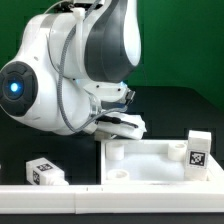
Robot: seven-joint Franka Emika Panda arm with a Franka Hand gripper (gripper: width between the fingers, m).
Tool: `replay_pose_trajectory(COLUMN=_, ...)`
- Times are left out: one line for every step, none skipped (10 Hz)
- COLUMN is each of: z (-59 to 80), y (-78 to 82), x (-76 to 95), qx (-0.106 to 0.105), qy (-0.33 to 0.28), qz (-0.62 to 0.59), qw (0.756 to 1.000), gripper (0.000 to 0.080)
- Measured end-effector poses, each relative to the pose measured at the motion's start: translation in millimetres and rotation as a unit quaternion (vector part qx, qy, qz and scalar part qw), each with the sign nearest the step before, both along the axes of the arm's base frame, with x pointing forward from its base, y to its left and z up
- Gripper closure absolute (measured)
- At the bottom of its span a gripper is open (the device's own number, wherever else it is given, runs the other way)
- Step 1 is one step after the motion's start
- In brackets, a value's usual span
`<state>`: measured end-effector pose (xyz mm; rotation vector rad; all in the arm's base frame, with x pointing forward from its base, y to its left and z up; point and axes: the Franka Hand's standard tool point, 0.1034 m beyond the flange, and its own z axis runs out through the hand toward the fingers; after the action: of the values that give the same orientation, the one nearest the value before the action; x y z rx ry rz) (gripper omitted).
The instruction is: Assemble square table
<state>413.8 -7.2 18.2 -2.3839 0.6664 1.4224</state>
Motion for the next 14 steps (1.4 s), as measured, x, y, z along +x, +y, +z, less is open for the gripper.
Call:
replay_pose_trajectory(z=23.7, y=2.0, x=19.4, qx=0.003, qy=-0.012, qz=0.002, qw=1.000, gripper=0.0517)
replay_pose_trajectory(z=51.1, y=4.2, x=45.5, qx=-0.004, qy=-0.058, qz=0.005, qw=0.998, gripper=0.0517)
replay_pose_trajectory(z=71.1, y=5.4, x=68.7, qx=-0.020, qy=-0.119, qz=0.007, qw=0.993, gripper=0.0517)
replay_pose_trajectory(z=81.9, y=6.5, x=80.4, qx=-0.033, qy=-0.165, qz=0.008, qw=0.986, gripper=0.0517)
replay_pose_trajectory(z=82.7, y=4.6, x=85.7, qx=-0.056, qy=-0.212, qz=0.009, qw=0.976, gripper=0.0517)
replay_pose_trajectory(z=81.9, y=6.0, x=83.7, qx=-0.072, qy=-0.240, qz=0.006, qw=0.968, gripper=0.0517)
replay_pose_trajectory(z=81.2, y=6.1, x=86.2, qx=-0.084, qy=-0.264, qz=0.005, qw=0.961, gripper=0.0515)
replay_pose_trajectory(z=82.2, y=6.2, x=93.2, qx=-0.103, qy=-0.303, qz=0.004, qw=0.947, gripper=0.0515)
replay_pose_trajectory(z=93.4, y=8.3, x=103.1, qx=-0.119, qy=-0.343, qz=0.025, qw=0.931, gripper=0.0515)
replay_pose_trajectory(z=114.4, y=12.6, x=125.0, qx=-0.122, qy=-0.388, qz=0.038, qw=0.913, gripper=0.0515)
replay_pose_trajectory(z=125.8, y=14.1, x=144.0, qx=-0.124, qy=-0.420, qz=0.058, qw=0.897, gripper=0.0515)
replay_pose_trajectory(z=128.9, y=18.9, x=158.5, qx=-0.143, qy=-0.461, qz=0.073, qw=0.873, gripper=0.0515)
replay_pose_trajectory(z=126.5, y=20.3, x=157.2, qx=-0.153, qy=-0.483, qz=0.071, qw=0.859, gripper=0.0515)
replay_pose_trajectory(z=125.2, y=17.9, x=158.3, qx=-0.168, qy=-0.510, qz=0.067, qw=0.841, gripper=0.0515)
